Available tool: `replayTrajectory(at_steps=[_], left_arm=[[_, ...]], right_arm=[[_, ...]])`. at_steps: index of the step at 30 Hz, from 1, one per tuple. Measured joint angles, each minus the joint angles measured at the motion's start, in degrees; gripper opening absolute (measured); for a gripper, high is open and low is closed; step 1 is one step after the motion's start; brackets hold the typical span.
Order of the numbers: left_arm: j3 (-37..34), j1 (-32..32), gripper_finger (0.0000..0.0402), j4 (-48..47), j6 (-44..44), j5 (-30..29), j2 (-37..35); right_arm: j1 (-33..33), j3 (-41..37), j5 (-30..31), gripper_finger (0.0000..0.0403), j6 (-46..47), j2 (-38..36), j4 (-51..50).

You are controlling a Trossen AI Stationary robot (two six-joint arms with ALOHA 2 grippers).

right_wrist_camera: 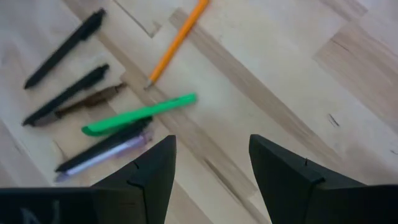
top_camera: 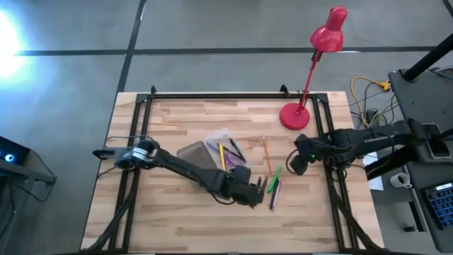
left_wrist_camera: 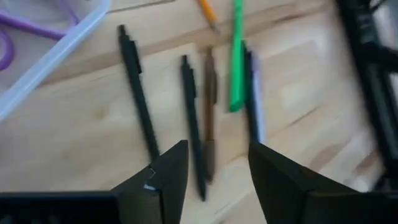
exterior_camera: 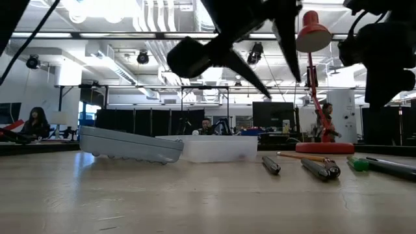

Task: Pick & place school supplies into a supply box
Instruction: Put the yellow pencil into the gray supply box

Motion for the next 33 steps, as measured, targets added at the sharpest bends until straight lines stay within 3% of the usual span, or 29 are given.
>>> replayTrajectory(at_steps=[4, 15, 33], left_arm=[[1.14, 0.53, 0.0155, -3.50, -2.23, 0.57, 2.58], [-0.19, 1.81, 0.0148, -1.74, -4.08, 1.16, 6.83], [-0.73, 5.73, 0.0085, -2.39, 3.87, 4.24, 9.04]], right_arm=[[1.24, 0.00, 2.31, 0.0194, -0.14, -0.13, -0.90], [1.55, 0.00, 2.55, 0.0194, 0.42, -0.11, -0.90], [1.55, -0.39, 4.00, 0.0194, 8.82, 0.07, -0.70]])
